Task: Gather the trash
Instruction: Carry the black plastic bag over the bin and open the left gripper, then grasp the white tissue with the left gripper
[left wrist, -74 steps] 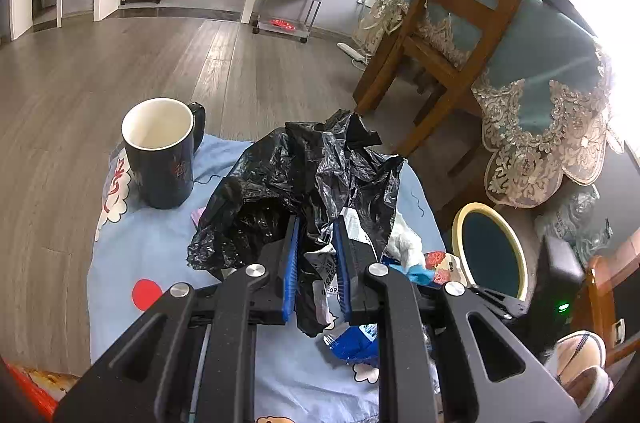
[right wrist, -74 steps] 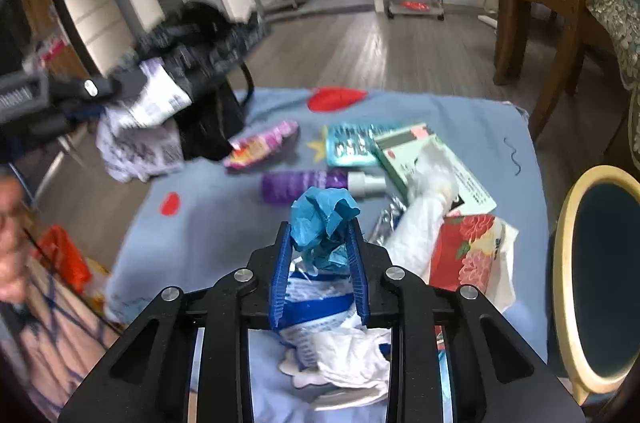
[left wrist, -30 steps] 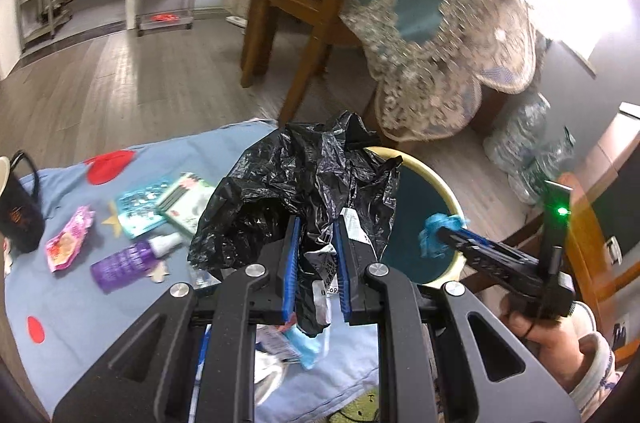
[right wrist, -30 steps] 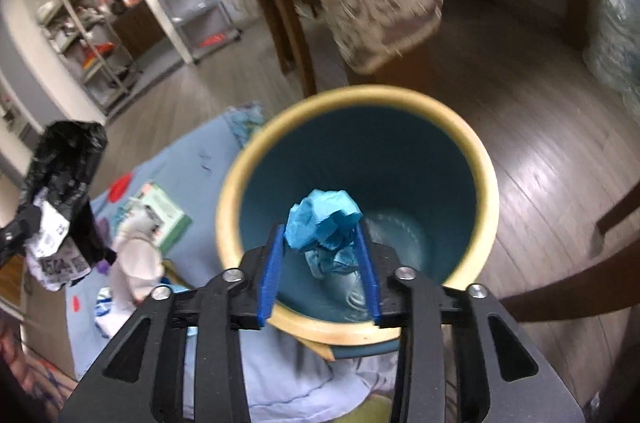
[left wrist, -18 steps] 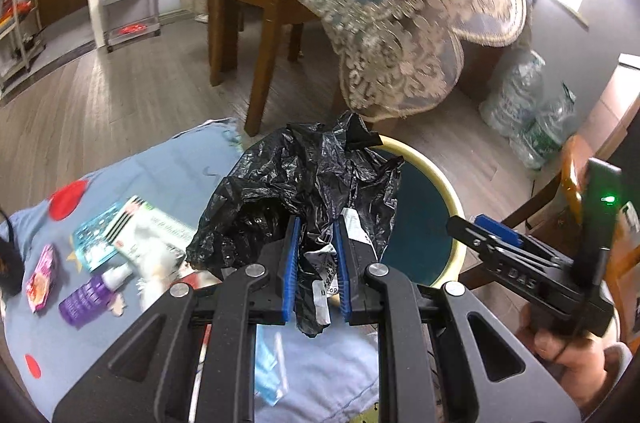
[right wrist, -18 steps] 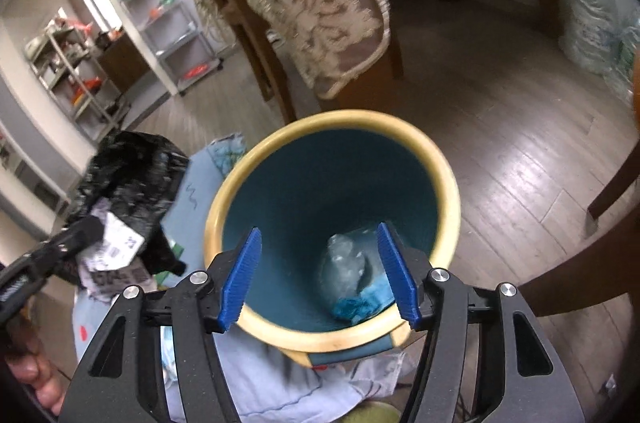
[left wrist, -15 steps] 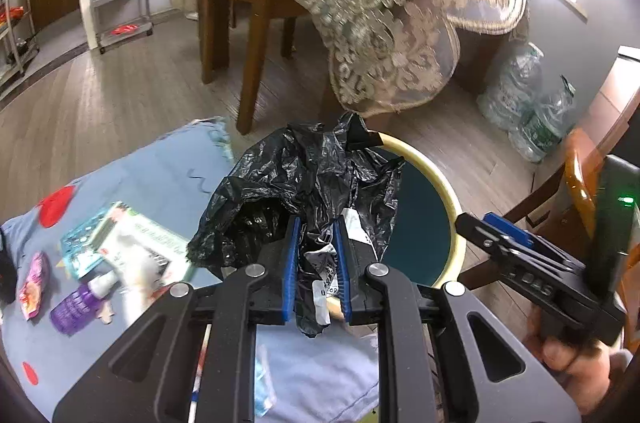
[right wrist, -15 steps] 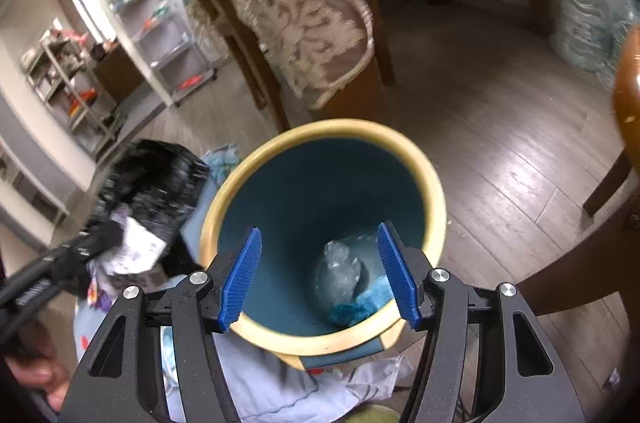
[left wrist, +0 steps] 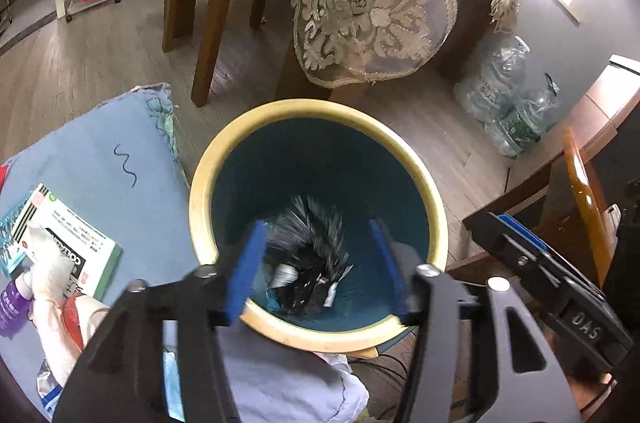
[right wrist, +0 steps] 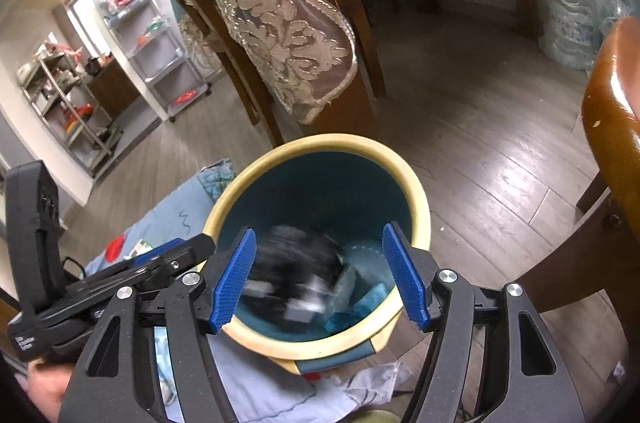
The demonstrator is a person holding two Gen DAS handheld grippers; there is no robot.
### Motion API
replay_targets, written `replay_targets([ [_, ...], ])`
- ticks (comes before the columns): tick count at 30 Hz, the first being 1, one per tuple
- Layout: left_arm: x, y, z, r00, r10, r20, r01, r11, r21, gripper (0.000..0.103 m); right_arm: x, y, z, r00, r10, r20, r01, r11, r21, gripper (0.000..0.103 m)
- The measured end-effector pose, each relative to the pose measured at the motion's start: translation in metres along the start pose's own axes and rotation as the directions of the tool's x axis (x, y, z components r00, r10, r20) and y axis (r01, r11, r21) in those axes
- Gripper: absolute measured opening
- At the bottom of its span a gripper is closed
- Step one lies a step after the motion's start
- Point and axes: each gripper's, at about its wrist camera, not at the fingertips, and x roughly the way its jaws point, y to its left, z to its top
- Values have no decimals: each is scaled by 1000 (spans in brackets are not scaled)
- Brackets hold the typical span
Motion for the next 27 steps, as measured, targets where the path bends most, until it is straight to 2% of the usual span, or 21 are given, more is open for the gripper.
replay_targets([
  [8, -29, 13, -3, 998, 41, 39, -42, 999, 11, 64, 7, 17, -5, 1000, 20, -19, -20, 999, -44, 69],
  [14, -63, 45, -9, 991, 112, 78, -112, 994, -7, 64, 10, 37, -10, 999, 29, -29, -32, 994, -107, 69],
  [18, -86, 76, -16, 979, 182, 87, -179, 983, -38, 64, 12, 49, -15, 998, 43, -39, -48, 989, -137, 70],
  [24, -98, 127, -34, 969, 245, 33, -239, 963, -126, 64, 16, 66, -20, 997, 60, -57, -69, 982, -177, 70],
  [27, -93, 144, -42, 972, 235, -8, -233, 959, -163, 57, 17, 75, -24, 996, 66, -63, -78, 976, -206, 70],
])
